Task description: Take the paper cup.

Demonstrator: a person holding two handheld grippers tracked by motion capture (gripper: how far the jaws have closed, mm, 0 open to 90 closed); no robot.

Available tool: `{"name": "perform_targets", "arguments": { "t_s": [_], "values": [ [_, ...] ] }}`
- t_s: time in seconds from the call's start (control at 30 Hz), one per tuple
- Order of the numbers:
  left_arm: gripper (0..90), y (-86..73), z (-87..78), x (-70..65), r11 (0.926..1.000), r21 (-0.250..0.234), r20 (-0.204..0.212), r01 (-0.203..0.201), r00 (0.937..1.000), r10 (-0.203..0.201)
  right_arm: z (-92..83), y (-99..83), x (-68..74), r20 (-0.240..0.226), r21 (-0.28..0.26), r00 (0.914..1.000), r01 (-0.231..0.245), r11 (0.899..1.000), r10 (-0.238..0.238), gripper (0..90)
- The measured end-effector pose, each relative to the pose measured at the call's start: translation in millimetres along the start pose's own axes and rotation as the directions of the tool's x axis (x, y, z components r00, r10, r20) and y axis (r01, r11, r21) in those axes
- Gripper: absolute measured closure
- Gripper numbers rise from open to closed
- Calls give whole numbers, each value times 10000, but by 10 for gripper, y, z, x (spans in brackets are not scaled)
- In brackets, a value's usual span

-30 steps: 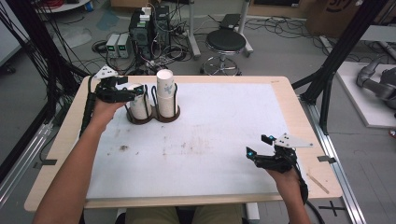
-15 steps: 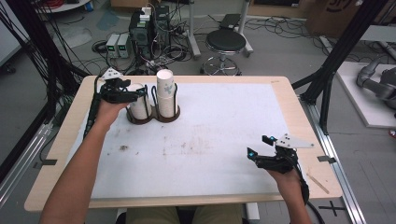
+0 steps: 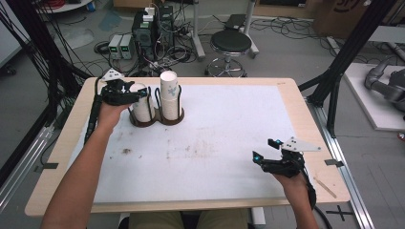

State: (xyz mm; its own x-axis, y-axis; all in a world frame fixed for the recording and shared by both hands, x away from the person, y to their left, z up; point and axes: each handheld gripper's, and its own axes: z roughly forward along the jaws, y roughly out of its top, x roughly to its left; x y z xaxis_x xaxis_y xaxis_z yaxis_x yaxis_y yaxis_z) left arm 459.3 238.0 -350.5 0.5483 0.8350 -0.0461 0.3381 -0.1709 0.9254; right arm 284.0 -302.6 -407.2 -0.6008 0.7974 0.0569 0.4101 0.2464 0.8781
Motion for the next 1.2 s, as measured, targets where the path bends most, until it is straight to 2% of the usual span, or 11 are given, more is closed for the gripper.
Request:
{"name": "perform_targets", "arguments": {
  "t_s": [0.07, 0.17, 0.27, 0.33, 0.4, 0.5, 0.57, 0.77, 0.9, 1.07, 1.2],
  "values": [
    [362, 17, -31, 9, 10000, -72, -44, -17, 10000, 17, 2, 2, 3, -4, 13, 10000, 7, 10000, -7, 196],
    [363, 38, -88, 23, 9994, -279, -145, 183, 9997, -187, 7, 6, 11, -33, 9, 10000, 35, 10000, -35, 196],
    [366, 87, -188, 29, 9963, -787, -53, 335, 9994, -340, 7, 9, 16, -42, 3, 10000, 58, 10000, -58, 196],
    [367, 118, -235, 30, 9948, -952, -15, 370, 9993, -373, 3, 8, 19, -58, 20, 10000, 13, 10000, -13, 196],
    [367, 177, -290, 31, 9941, -1047, 49, 275, 9996, -271, 6, 7, 16, -52, 15, 10000, 16, 10000, -16, 196],
    [368, 316, -392, 3, 9883, -1520, -28, 113, 9999, -119, 13, 5, 14, -43, 31, 10000, 72, 10000, -71, 196],
    [368, 384, -433, -9, 9898, -1426, -125, 60, 9999, -78, 14, 5, 19, -69, 55, 9999, 84, 9999, -84, 196],
    [368, 519, -588, -98, 9825, -1855, 0, -166, 9999, 169, 1, 19, 35, -67, 15, 10000, 35, 10000, -35, 196],
    [368, 527, -725, -139, 9817, -1890, 18, -228, 9997, 235, 4, 24, 36, -85, -18, 9999, 132, 9999, -132, 196],
    [368, 479, -944, -215, 9744, -2244, 471, -105, 9987, 216, 7, 33, 53, -113, -6, 9999, 50, 10000, -50, 196],
    [368, 400, -1077, -291, 9722, -2338, 875, -136, 9956, 350, 16, 37, 51, -136, -35, 9999, 81, 10000, -81, 196]
  ]
}}
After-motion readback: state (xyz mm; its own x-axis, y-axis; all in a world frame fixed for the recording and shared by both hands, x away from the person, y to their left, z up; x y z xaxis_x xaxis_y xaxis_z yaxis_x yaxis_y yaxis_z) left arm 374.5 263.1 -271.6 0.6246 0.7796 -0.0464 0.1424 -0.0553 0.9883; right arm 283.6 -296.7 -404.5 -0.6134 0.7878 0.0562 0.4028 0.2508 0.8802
